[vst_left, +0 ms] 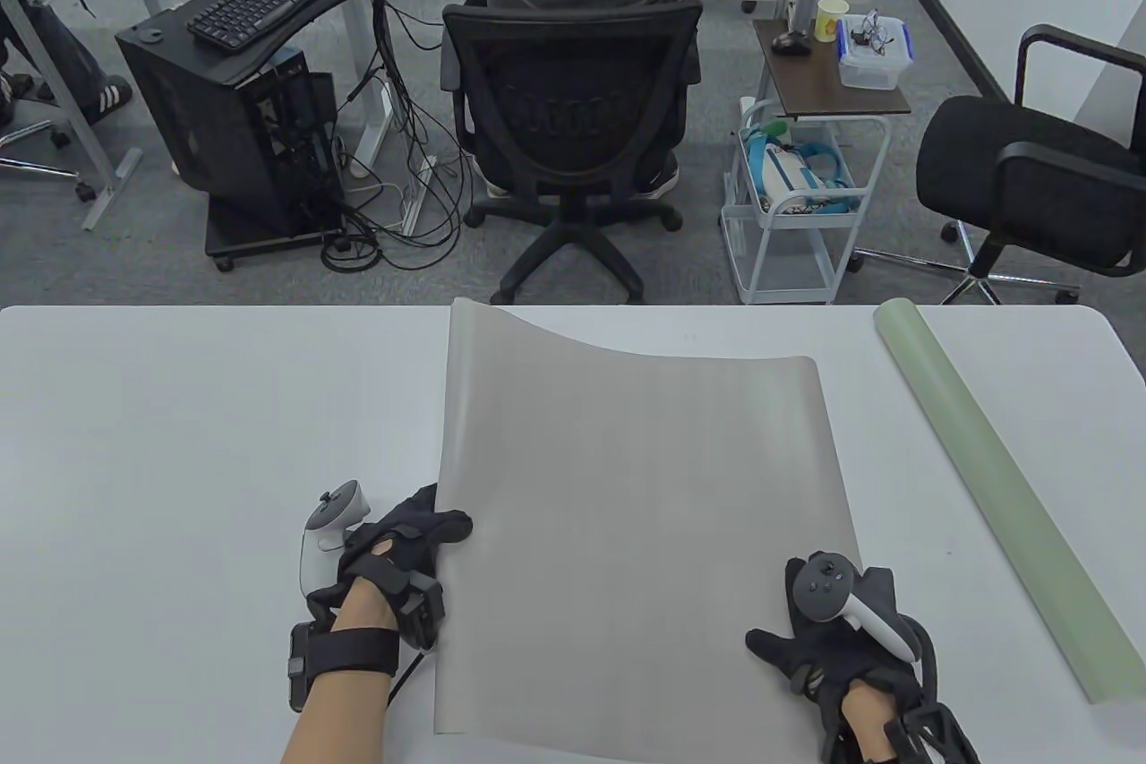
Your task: Unroll desk mats and stack together
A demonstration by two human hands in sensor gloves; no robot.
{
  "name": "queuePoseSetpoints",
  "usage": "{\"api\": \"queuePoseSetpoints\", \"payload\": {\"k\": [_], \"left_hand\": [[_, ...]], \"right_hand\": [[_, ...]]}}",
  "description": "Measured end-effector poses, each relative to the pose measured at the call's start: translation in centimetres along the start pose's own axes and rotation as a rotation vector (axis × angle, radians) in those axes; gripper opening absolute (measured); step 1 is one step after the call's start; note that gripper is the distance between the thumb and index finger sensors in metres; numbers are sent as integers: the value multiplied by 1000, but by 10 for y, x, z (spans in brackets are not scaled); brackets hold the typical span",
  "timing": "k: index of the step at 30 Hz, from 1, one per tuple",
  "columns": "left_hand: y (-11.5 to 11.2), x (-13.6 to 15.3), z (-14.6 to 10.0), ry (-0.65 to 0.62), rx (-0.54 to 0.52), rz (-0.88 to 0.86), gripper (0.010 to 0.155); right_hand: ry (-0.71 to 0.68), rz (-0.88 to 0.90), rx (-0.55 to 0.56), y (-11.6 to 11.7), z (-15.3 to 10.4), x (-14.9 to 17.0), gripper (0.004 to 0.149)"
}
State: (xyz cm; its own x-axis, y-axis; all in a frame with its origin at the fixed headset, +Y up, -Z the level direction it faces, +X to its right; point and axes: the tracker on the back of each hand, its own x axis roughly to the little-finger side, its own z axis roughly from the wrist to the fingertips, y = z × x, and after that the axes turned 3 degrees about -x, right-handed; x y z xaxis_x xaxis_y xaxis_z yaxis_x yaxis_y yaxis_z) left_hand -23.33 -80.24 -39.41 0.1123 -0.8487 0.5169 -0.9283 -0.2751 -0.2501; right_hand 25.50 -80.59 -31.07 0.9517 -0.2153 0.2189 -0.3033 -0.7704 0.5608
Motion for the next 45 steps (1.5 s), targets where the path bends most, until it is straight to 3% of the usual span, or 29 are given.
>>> {"api": "queuePoseSetpoints", "payload": {"k": [6,20,32,41,45], "left_hand": [[7,-9,0,44,-36,100,78],[30,-11,-4,96,-138,61,78],[30,-15,-4,124,-134,84,51],[43,-17,-10,101,-135,85,72],[49,-19,-15,93,-166,90,73]], "right_hand": [[1,-2,0,0,0,-1,94],[-5,3,-3,0,0,-1,94],[0,-14,0,0,0,-2,94],[-2,-13,3,1,0,-2,93],[-2,-13,2,1,0,-3,93]]}}
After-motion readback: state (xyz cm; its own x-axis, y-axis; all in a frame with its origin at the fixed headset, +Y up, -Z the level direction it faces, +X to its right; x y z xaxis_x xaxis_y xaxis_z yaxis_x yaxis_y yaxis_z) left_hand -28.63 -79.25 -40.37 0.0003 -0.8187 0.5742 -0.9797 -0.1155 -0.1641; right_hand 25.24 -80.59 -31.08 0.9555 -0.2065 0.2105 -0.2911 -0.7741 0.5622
